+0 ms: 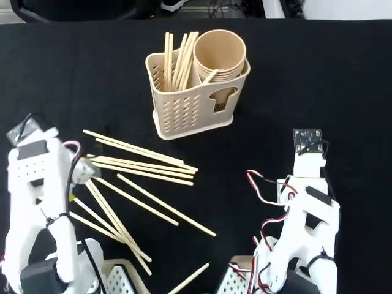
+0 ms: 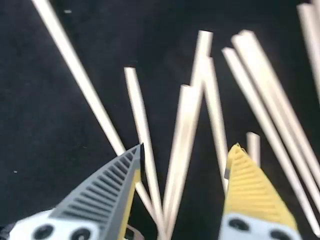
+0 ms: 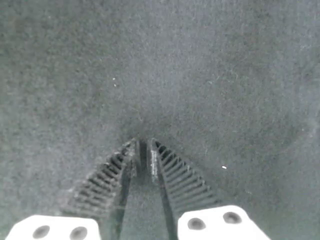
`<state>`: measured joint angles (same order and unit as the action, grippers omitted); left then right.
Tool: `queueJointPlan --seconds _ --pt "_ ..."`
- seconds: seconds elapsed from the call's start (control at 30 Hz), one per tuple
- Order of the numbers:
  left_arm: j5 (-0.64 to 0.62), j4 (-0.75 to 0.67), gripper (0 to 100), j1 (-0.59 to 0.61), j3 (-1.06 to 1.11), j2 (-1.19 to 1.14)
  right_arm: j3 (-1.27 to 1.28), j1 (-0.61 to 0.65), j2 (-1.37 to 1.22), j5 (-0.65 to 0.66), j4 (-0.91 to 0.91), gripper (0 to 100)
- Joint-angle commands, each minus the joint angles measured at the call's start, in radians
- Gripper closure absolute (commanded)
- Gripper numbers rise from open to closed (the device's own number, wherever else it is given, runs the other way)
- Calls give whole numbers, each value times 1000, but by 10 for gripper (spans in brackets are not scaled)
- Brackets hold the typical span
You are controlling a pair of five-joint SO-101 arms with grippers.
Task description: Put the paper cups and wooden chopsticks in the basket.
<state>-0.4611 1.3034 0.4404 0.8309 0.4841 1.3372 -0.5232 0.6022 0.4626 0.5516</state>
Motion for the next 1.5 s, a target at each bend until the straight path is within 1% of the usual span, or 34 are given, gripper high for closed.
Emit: queueJointPlan --seconds 0.0,0.1,0.27,0.47,0.53,0.67,0.73,0.83,0.93,1.0,1.1,1.27,1.47 --pt "23 -89 728 97 71 2 -2 9 25 6 -12 945" --pt "25 -189 728 113 154 0 -2 9 25 6 -12 945" --pt "43 -330 733 28 285 2 -2 9 25 6 -12 945" --pt "37 -348 735 48 308 2 -2 9 25 6 -12 945" --pt "38 -348 780 48 308 5 -2 9 25 6 -12 945" --pt "44 -371 978 39 303 11 -2 9 25 6 -12 945" --pt "38 -384 947 45 302 11 -2 9 25 6 -12 945" --pt "41 -385 976 47 295 12 -2 9 25 6 -12 945" --pt "41 -381 971 47 269 14 -2 9 25 6 -12 945" --pt "37 -339 971 50 216 14 -2 9 25 6 -12 945" --pt "32 -221 971 39 96 14 -2 9 25 6 -12 945" --pt "-43 -28 971 36 -163 14 -2 9 25 6 -12 945" --pt "-68 133 971 -47 -456 14 -2 9 25 6 -12 945"
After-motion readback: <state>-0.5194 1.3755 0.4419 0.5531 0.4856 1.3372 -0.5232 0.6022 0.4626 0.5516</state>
